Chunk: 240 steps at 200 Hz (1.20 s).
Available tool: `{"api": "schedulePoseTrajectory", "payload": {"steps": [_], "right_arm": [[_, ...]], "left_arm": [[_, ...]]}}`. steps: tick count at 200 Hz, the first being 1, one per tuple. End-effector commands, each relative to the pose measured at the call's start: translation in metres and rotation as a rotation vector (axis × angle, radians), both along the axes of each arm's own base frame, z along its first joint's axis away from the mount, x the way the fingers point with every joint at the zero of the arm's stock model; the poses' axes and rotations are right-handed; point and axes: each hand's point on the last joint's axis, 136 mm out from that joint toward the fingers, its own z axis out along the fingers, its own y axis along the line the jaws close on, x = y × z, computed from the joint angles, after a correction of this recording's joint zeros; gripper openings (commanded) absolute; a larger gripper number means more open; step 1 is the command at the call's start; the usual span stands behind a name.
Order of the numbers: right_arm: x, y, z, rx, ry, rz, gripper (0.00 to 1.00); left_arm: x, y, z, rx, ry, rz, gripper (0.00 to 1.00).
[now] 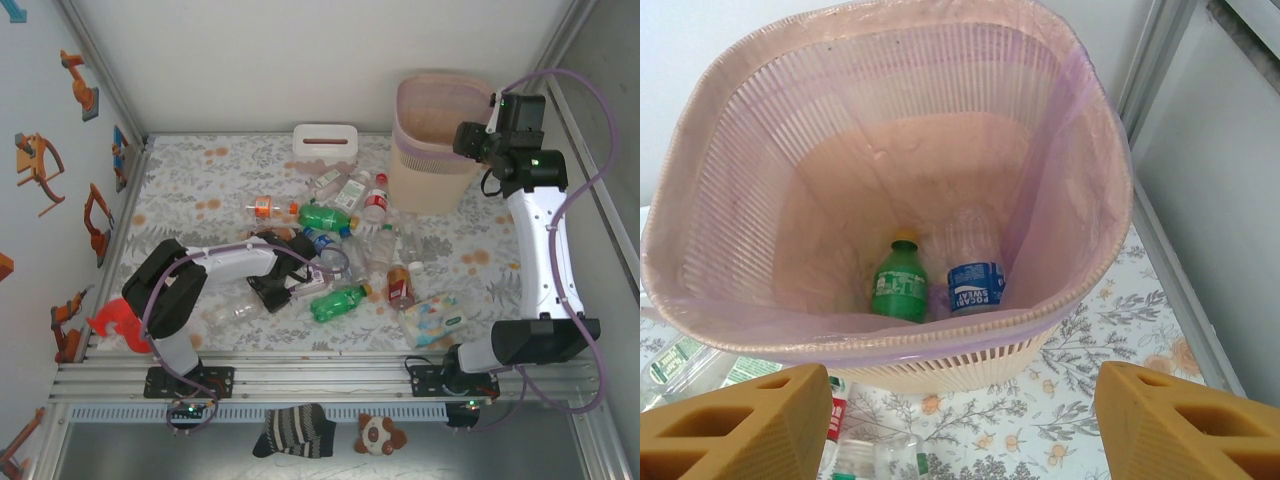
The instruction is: Put the plastic bottles in the bin
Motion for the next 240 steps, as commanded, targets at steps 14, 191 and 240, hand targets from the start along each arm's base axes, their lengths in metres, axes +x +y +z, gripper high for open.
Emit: {"api": "schedulePoseTrajectory", "payload": {"steps": [14, 191, 240], "right_arm": [[-0.01, 0.002, 0.011, -0.004, -0.025, 0.01, 0.69], [-0.09, 0.189, -0.005, 0.173, -0.255, 1.013, 0.76], [-0.161, 0.255, -0.021, 0.155, -0.379, 1.424, 0.83]], "left_arm": [[0.003, 0.0, 0.014, -0.019, -0.024, -0.011, 0.33], [0.05, -0.092, 0.261, -0.919, -0.451, 0.027, 0.24], [0.043, -0.119, 0.346, -1.267, -0.515, -0.03, 0.2]]}}
